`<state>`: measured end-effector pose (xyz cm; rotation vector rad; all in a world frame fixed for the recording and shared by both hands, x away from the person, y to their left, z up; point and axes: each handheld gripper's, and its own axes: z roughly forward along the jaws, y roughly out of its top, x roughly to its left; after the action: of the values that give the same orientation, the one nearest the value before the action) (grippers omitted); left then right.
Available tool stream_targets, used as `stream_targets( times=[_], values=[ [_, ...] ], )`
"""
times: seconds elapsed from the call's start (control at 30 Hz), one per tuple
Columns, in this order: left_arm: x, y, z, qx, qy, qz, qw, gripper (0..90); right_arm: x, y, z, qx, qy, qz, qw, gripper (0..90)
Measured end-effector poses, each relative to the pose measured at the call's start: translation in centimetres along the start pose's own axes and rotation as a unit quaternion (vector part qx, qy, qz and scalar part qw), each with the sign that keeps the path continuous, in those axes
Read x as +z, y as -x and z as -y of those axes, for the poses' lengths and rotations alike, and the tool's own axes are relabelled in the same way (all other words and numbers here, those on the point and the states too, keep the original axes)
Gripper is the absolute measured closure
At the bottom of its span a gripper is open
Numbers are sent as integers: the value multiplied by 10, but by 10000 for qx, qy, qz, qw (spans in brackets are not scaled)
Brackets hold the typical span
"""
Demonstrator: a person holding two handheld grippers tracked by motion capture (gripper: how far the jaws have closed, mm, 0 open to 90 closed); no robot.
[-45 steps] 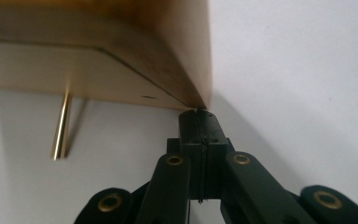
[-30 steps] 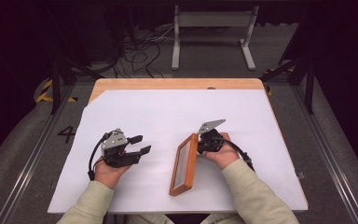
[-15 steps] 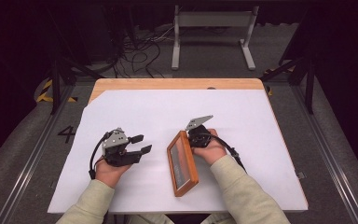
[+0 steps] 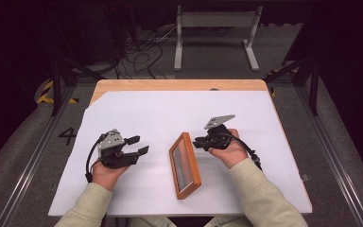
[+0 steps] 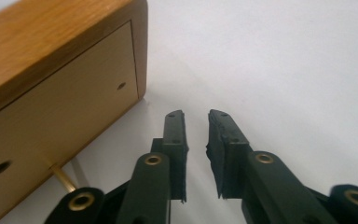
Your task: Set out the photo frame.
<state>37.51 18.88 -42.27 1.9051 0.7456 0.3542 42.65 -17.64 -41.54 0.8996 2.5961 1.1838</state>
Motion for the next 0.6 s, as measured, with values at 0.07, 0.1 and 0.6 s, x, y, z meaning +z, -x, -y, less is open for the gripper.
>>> stream_targets(
  times=[0.07,0.1,0.6],
  values=[
    [-1,-1,0,-55,29,30,10000,433,-10,0,1,94,65,-64,9999,682],
    [-1,0,0,-23,19,24,10000,432,-14,-1,1,129,95,-92,9998,664],
    [-2,-1,0,-59,20,1,10000,425,-69,-37,-20,325,89,-145,9993,459]
  ],
)
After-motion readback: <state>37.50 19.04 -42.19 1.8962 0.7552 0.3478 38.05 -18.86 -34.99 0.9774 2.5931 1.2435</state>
